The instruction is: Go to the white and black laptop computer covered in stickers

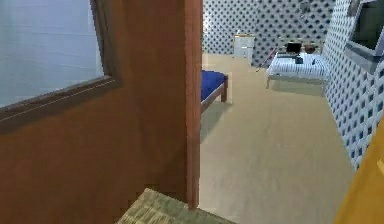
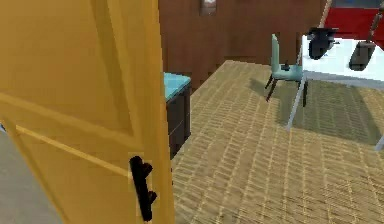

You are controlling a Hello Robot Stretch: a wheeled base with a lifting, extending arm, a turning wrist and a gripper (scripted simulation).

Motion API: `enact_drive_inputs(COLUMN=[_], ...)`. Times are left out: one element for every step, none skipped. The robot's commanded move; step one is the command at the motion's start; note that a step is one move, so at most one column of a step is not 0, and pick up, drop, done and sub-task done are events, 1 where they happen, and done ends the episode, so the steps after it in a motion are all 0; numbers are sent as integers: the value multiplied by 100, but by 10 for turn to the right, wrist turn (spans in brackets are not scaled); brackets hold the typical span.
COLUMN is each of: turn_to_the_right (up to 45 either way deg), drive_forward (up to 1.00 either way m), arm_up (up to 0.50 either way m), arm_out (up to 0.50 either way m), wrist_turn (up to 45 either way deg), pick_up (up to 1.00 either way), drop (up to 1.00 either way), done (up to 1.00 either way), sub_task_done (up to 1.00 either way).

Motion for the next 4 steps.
enact_drive_inputs(turn_to_the_right=[150, 0, 120, 0], drive_forward=[0, 100, 0, 20], arm_up=[0, 0, 0, 0], arm_out=[0, 0, 0, 0], wrist_turn=[0, 0, 0, 0], pick_up=[0, 0, 0, 0], drop=[0, 0, 0, 0], done=[0, 0, 0, 0], sub_task_done=[0, 0, 0, 0])
